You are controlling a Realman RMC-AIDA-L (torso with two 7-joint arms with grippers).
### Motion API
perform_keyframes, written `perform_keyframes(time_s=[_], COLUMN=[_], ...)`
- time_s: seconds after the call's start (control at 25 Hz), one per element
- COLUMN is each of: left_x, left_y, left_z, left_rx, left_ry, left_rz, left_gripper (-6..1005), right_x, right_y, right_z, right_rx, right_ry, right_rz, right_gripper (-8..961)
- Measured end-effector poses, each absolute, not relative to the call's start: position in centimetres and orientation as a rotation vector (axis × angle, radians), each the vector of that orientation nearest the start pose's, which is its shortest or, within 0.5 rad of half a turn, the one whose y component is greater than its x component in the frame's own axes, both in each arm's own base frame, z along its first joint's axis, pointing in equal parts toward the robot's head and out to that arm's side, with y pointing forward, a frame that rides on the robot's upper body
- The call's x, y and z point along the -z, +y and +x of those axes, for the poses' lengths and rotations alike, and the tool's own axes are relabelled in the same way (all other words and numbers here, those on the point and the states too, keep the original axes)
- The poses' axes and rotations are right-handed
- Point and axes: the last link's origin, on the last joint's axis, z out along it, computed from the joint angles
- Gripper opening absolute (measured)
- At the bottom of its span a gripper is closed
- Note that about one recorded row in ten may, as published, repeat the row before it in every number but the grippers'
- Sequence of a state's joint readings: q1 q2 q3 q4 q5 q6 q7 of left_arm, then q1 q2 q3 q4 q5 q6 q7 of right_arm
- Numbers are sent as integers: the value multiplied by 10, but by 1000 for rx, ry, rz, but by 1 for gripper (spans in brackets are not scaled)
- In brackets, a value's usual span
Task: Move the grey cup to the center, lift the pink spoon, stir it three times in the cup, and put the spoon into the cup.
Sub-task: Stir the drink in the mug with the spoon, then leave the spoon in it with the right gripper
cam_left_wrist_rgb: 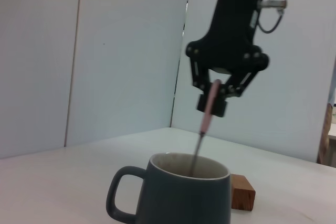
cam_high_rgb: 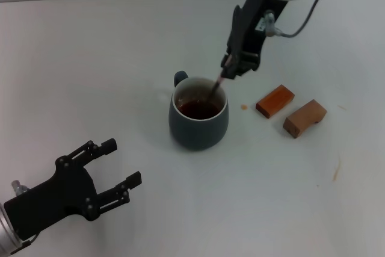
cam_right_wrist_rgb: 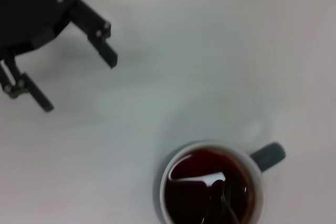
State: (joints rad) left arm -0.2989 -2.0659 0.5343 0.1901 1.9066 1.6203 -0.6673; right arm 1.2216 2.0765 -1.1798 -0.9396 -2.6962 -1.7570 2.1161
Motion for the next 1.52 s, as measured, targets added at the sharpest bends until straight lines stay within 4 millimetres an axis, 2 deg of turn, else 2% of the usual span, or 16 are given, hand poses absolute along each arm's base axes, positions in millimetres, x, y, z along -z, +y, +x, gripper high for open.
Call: perform_keyframes(time_s=[0.12, 0.32, 0.48, 0.64, 1.0, 1.12, 1.36, 1.52], left_x=[47, 47, 47, 46, 45, 45, 45, 44], left_y=[217, 217, 216, 215, 215, 215, 214, 212], left_z=[-323, -323, -323, -323, -322, -322, -323, -324], left_rx=[922, 922, 924, 926, 940, 941, 938, 938], left_ry=[-476, -476, -475, -477, -469, -469, -466, -467], left_rz=[-2491, -2492, -2492, -2491, -2489, -2488, -2486, -2483], left_gripper=[814, 814, 814, 814, 815, 815, 814, 814], right_x=[10, 12, 12, 10, 13, 12, 4, -13], right_y=[394, 397, 403, 397, 393, 392, 387, 384], right_z=[48, 44, 49, 52, 58, 60, 57, 59], right_rx=[806, 732, 764, 804, 800, 750, 555, 261], right_ry=[129, 99, 133, 152, 185, 191, 155, 125], right_rz=[-3015, -3013, -2960, -2983, -3004, -3014, -3027, -2978], right_gripper=[116, 115, 115, 115, 115, 116, 289, 514])
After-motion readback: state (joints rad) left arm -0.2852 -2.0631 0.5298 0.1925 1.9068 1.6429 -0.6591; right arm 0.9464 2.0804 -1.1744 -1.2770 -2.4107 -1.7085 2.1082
